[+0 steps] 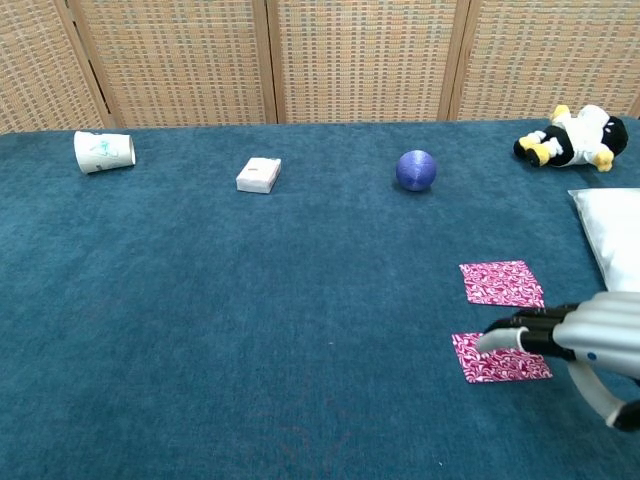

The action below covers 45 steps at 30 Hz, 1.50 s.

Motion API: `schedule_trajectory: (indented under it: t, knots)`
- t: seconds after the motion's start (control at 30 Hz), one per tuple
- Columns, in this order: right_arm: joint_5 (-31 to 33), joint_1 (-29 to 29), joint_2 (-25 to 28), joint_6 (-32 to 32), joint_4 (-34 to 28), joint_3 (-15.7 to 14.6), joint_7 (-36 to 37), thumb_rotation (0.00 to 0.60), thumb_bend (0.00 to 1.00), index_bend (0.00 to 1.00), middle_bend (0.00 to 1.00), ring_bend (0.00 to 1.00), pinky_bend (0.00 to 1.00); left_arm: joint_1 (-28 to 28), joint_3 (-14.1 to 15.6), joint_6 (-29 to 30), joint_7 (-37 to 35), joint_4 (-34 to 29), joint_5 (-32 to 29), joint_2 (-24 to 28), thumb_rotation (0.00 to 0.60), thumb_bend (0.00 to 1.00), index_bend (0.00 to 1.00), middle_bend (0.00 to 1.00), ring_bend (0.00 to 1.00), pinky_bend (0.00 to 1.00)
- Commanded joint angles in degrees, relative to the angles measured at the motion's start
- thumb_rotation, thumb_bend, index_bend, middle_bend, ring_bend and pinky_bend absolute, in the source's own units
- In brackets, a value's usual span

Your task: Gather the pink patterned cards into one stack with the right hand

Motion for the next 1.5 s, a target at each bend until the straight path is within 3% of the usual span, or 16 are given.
schedule_trajectory:
  t: [0.03,0.17,0.5,0.87,1.5]
  knots:
    - [-1.7,-0.5,0.0,2.8,0.9,1.3,0.0,0.600,1.00,0.04,0.08,0.03,0.17,0.0,0.0,-0.1,0.0,0.0,0.0,0.0,0.600,0.00,0.00,0.00,0.00,0.00]
    - [-0.1,-0.2,-0.9,3.6,3.5,3.2,-1.2,0.600,1.00,0.04,0.08,0.03,0.17,0.0,0.0,-0.1,0.0,-0.1,-0.1,0.1,0.600,0.00,0.00,0.00,0.00,0.00]
    - [11.4,1.8,-5.5,-0.7,9.3,6.6,-6.7,0.600,1.00,0.04,0.08,0.03,0.17,0.0,0.0,-0.2,0.4,-0.2,-0.2,0.1,0.600,0.00,0.00,0.00,0.00,0.00]
    - [20.0,4.2,-8.1,-4.2,8.5,6.1,-10.9,0.600,1.00,0.04,0.08,0.03,0.17,-0.1,0.0,-0.2,0.4,-0.2,-0.2,0.1,0.600,0.00,0.00,0.00,0.00,0.00]
    - [27.5,8.1,-11.7,-1.8,4.1,6.5,-17.2,0.600,1.00,0.04,0.08,0.03,0.17,-0.1,-0.1,-0.2,0.5,-0.2,-0.3,0.1,0.600,0.00,0.00,0.00,0.00,0.00]
